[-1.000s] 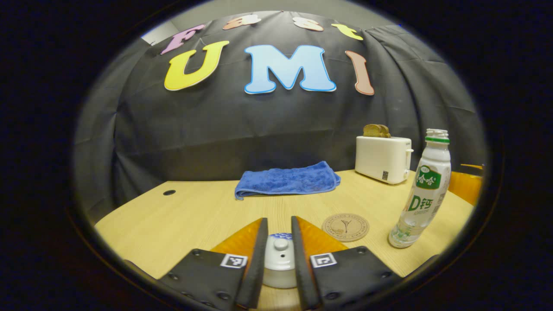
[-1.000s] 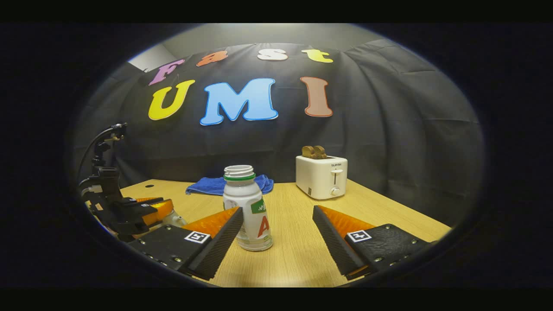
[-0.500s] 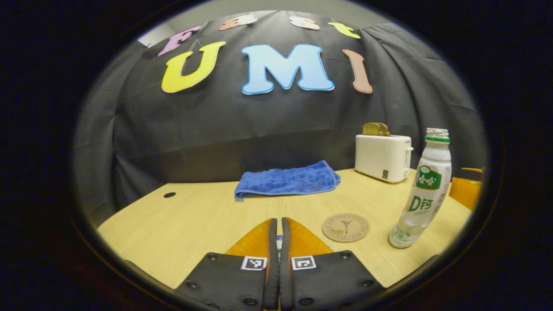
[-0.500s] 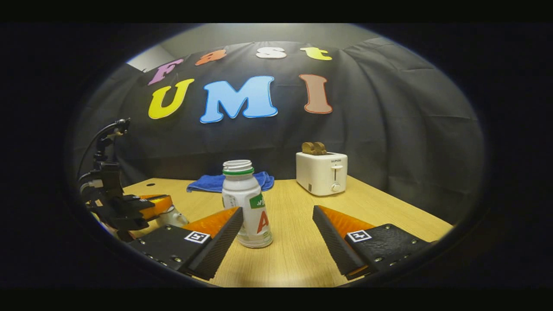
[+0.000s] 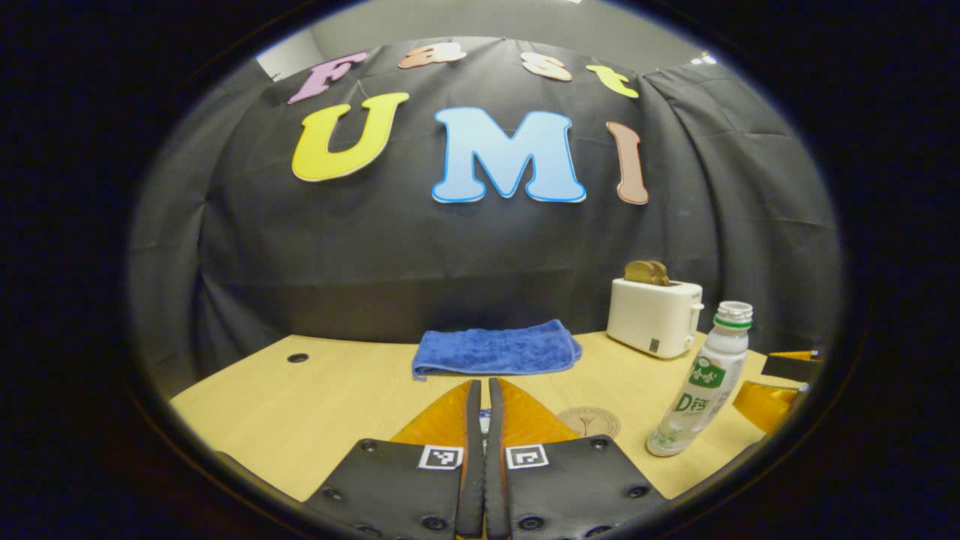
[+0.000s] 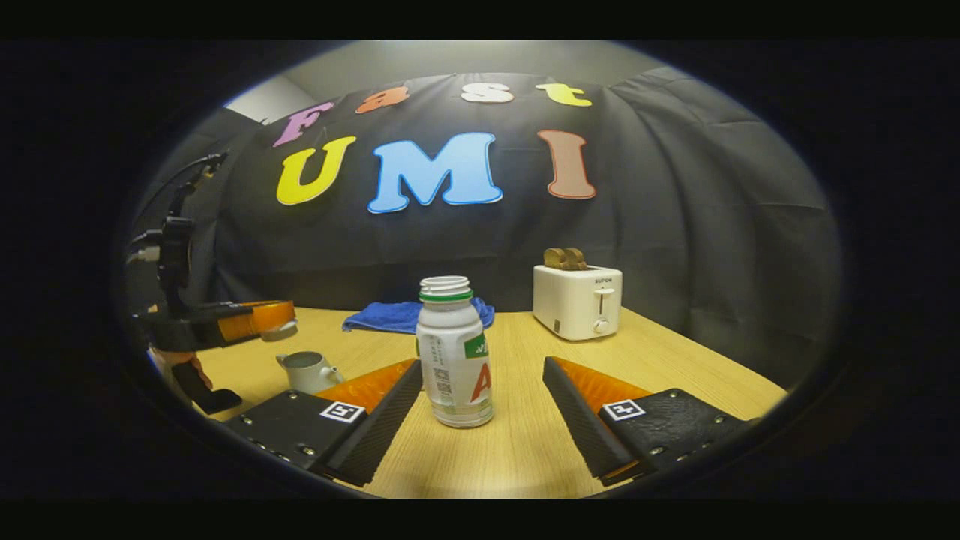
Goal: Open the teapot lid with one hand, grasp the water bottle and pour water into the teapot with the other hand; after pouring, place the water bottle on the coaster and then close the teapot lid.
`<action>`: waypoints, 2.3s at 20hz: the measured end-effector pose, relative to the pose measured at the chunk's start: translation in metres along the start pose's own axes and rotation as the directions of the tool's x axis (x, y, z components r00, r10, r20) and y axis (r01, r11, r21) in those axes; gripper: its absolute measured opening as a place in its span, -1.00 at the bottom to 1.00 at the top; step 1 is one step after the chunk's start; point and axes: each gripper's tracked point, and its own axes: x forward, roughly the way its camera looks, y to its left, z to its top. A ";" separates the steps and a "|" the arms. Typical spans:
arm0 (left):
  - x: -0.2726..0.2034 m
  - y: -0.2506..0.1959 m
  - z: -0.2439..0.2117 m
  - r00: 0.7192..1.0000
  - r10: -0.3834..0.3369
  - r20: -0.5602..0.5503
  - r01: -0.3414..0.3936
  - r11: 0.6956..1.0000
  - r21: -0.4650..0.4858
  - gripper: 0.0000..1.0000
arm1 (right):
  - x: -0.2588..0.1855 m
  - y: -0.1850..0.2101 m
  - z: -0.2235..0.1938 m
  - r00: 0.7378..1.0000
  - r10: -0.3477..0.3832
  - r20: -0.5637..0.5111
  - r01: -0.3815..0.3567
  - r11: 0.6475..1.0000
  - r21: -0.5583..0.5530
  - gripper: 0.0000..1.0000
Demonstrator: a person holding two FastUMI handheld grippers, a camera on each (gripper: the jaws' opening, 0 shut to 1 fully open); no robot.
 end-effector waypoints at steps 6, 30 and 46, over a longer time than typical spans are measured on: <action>-0.031 0.057 0.023 0.996 0.087 0.035 -0.087 0.996 0.014 -0.87 | 0.014 0.013 -0.006 0.999 0.030 -0.018 -0.031 0.999 -0.037 0.99; -0.082 0.181 -0.026 0.959 0.277 -0.053 -0.278 0.960 -0.010 -0.80 | 0.060 0.020 -0.036 0.993 0.013 -0.121 -0.040 0.972 -0.231 0.46; -0.091 0.198 -0.063 0.963 0.254 -0.094 -0.261 0.963 -0.073 -0.78 | 0.081 0.074 0.027 0.998 -0.043 0.038 0.052 0.383 -0.922 0.46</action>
